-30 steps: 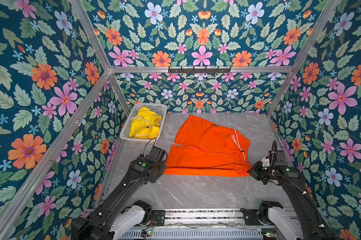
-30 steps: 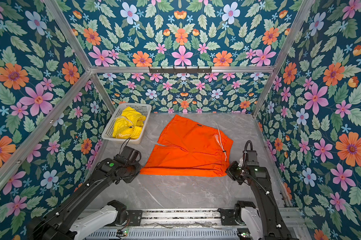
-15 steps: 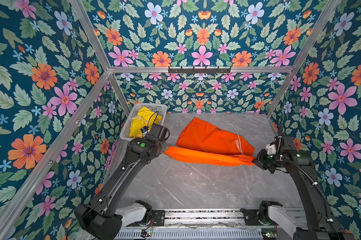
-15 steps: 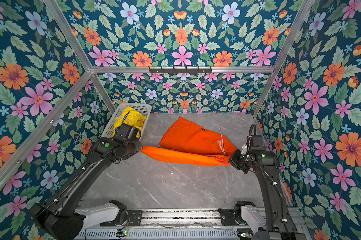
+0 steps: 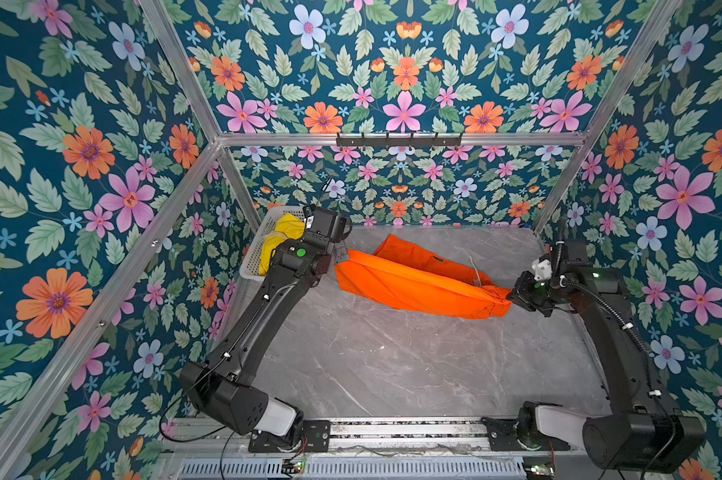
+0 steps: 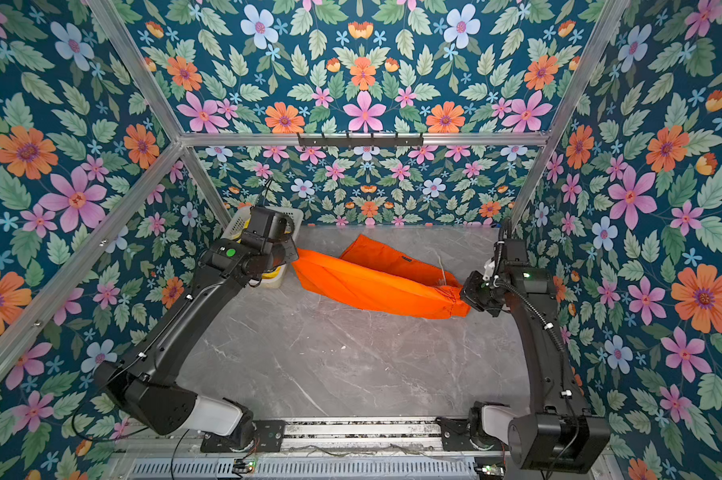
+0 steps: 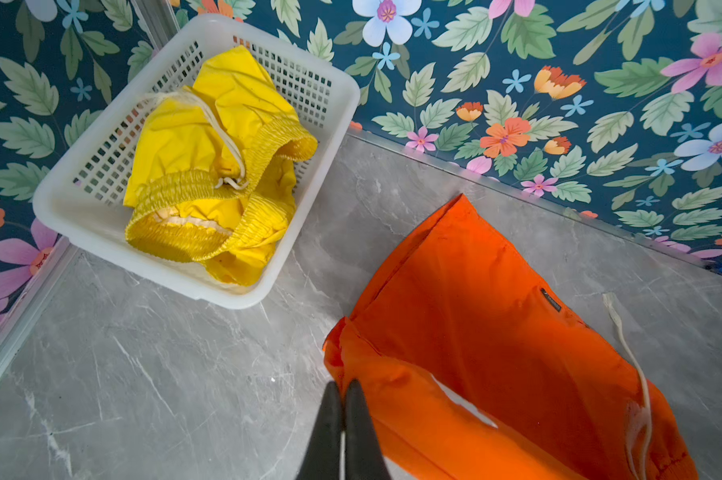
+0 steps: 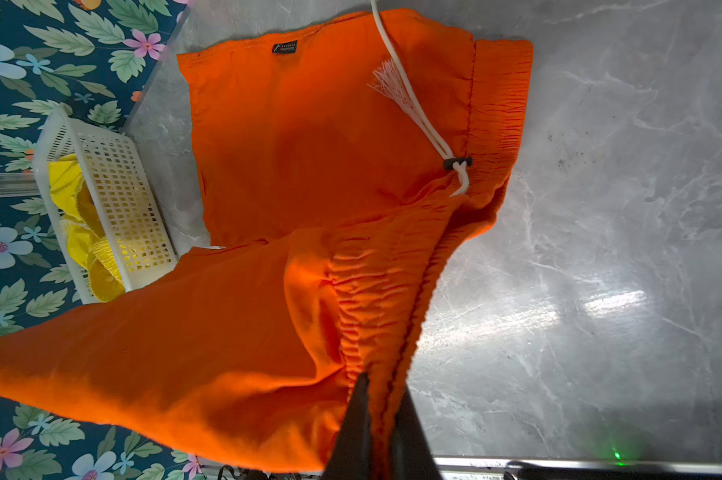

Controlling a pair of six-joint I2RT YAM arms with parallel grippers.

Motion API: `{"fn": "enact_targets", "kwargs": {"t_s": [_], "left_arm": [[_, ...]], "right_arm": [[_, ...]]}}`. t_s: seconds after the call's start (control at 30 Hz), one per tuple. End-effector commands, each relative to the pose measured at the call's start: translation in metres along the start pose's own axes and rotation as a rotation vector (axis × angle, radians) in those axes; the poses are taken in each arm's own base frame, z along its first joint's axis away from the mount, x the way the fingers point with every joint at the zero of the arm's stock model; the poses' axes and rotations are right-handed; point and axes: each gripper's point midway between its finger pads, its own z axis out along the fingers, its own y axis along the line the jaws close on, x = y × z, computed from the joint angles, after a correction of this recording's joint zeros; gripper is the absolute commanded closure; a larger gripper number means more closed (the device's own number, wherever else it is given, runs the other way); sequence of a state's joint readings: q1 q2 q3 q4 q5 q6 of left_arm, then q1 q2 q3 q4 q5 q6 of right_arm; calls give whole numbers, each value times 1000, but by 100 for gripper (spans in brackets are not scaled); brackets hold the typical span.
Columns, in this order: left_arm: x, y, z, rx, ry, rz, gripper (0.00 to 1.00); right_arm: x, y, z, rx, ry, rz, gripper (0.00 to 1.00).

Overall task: Fold and stack the shorts
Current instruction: 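Carry the near edge over the shorts toward the far edge with both grippers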

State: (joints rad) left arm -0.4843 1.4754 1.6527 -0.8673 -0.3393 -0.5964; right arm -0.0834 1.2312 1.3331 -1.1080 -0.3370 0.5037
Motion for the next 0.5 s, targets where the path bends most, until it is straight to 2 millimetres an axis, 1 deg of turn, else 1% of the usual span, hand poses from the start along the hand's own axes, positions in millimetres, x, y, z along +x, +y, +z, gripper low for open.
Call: {"fn": "enact_targets", "kwargs": {"t_s": [0.0,0.1,0.2,0.3,0.47], "left_arm": [[-27,2,0,-39,-107,26,100],[-35,-4,3,-23,-133,29,100],[-37,-12,8,-11,-128,33,100],[-33,-14,11,-3,-107,31,100],[-23,-7,8,-13,-79,23,100]], "right_arm": [[-10,-8,-3,59,-40,-22,94],[-15,-6,-2,51,-45,-17,94],[-17,-3,1,46,-33,-13,94],[-16,-3,1,45,-23,-11,94],[-7,-6,1,51,10,-4,94]]}}
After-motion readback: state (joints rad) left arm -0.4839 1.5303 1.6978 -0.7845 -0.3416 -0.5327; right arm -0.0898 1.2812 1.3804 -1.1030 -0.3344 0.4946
